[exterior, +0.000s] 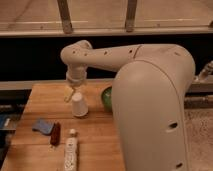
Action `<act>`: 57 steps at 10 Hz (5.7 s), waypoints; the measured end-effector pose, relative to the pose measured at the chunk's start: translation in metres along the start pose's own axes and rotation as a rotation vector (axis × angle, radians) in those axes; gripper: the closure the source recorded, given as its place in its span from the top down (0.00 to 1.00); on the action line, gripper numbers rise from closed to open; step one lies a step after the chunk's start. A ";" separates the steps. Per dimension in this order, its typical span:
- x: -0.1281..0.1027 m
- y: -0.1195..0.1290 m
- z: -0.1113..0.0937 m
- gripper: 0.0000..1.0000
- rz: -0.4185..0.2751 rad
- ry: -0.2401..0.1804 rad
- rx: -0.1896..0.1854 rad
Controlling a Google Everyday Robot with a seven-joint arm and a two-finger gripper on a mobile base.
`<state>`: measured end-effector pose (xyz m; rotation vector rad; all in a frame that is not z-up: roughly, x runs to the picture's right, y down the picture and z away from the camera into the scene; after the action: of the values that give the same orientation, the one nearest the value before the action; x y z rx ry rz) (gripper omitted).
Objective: Drag the pepper across the table
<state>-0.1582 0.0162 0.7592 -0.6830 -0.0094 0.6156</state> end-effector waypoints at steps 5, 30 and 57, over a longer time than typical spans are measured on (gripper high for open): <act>0.000 0.000 0.000 0.80 0.000 0.000 0.000; -0.015 0.073 0.001 0.80 -0.104 0.068 0.020; 0.010 0.171 0.140 0.80 -0.094 0.245 -0.271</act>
<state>-0.2692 0.2071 0.7653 -1.0122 0.1035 0.4401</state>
